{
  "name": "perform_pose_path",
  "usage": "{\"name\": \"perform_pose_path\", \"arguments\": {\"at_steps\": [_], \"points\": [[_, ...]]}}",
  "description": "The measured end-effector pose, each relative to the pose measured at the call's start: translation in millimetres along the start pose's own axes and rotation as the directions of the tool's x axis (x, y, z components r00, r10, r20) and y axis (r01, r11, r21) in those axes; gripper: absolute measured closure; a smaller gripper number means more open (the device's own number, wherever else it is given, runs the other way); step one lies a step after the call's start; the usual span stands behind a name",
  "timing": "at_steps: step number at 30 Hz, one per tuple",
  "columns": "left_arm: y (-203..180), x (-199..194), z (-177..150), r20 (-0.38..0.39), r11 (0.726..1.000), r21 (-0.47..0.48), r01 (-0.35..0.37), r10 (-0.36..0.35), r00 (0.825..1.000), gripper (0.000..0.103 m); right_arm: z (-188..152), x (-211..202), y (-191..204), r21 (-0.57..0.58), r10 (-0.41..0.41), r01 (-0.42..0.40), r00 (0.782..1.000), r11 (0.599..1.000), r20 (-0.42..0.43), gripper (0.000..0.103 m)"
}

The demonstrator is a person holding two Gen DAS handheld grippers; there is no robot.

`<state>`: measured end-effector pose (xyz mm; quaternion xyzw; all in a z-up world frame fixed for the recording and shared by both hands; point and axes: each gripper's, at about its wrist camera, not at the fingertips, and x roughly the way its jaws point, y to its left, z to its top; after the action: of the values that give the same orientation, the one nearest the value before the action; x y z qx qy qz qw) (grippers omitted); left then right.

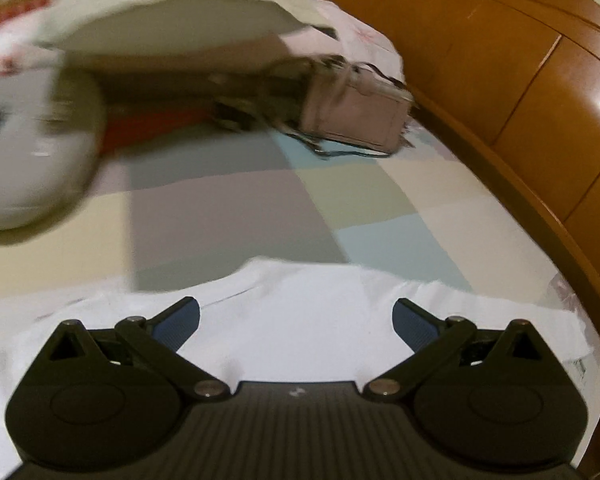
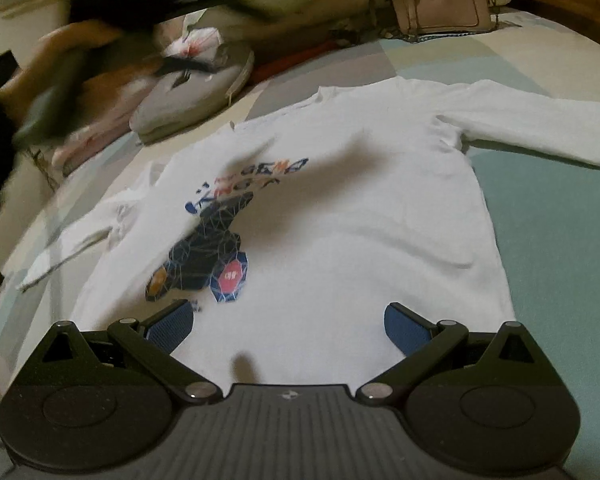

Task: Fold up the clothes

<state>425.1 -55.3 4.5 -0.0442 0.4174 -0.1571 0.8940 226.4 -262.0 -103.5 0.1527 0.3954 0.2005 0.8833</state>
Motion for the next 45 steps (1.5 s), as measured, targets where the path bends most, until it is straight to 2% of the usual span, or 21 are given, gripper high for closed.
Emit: {"name": "perform_pose_path", "arguments": {"at_steps": [5, 10, 14, 17, 22, 24, 26, 28, 30, 33, 36, 40, 42, 45], "points": [[40, -58, -41, -0.001, 0.997, -0.049, -0.067, 0.067, 0.998, 0.001, -1, 0, 6, -0.007, 0.042, -0.042, 0.999, 0.999, 0.033, 0.000], [83, -57, -95, 0.008, 0.985, -0.169, -0.035, 0.037, 0.999, 0.001, -3, 7, 13, -0.041, 0.017, -0.015, 0.998, 0.999, 0.053, 0.000], [111, -42, -132, 0.040, 0.971, -0.237, -0.024, 0.034, 0.999, 0.001, -1, 15, 14, 0.007, 0.054, -0.055, 0.997, 0.998, 0.053, 0.000], [129, -37, -160, 0.047, 0.958, -0.286, -0.014, 0.028, 0.999, 0.001, -2, 17, 18, -0.010, 0.040, -0.039, 0.998, 0.999, 0.054, 0.000], [138, -48, -199, 0.071, 0.965, -0.257, 0.050, -0.033, 0.997, 0.001, -5, 19, 24, -0.062, 0.011, -0.008, 0.999, 0.998, 0.053, 0.000], [140, -58, -205, 0.086, 0.968, -0.239, 0.068, -0.049, 0.995, 0.001, -7, 19, 26, -0.080, 0.003, 0.002, 0.999, 0.997, 0.053, 0.000], [145, -70, -209, 0.115, 0.972, -0.229, 0.057, -0.032, 0.993, 0.001, -8, 20, 28, -0.095, -0.003, 0.008, 0.999, 0.995, 0.052, 0.000], [155, -83, -208, 0.171, 0.979, -0.205, 0.014, 0.021, 0.985, 0.001, -9, 21, 30, -0.104, -0.009, 0.014, 0.998, 0.994, 0.055, 0.000], [167, -91, -203, 0.237, 0.983, -0.179, -0.045, 0.087, 0.968, 0.001, -10, 23, 31, -0.114, -0.015, 0.022, 0.998, 0.993, 0.058, 0.000], [194, -88, -189, 0.262, 0.973, -0.200, -0.115, 0.167, 0.951, 0.001, -11, 25, 33, -0.136, -0.025, 0.033, 0.998, 0.990, 0.061, 0.000], [222, -74, -179, 0.225, 0.964, -0.253, -0.083, 0.142, 0.964, 0.001, -14, 28, 39, -0.178, -0.049, 0.060, 0.997, 0.982, 0.065, 0.000], [241, -65, -188, 0.157, 0.948, -0.309, -0.081, 0.135, 0.978, 0.002, -17, 31, 45, -0.225, -0.080, 0.093, 0.995, 0.970, 0.066, 0.000], [238, -71, -197, 0.132, 0.948, -0.302, -0.095, 0.141, 0.981, 0.002, -16, 30, 45, -0.225, -0.079, 0.091, 0.995, 0.970, 0.064, 0.000], [227, -77, -194, 0.068, 0.951, -0.261, -0.165, 0.188, 0.980, 0.002, -15, 28, 41, -0.192, -0.062, 0.073, 0.996, 0.979, 0.061, 0.000]]}}
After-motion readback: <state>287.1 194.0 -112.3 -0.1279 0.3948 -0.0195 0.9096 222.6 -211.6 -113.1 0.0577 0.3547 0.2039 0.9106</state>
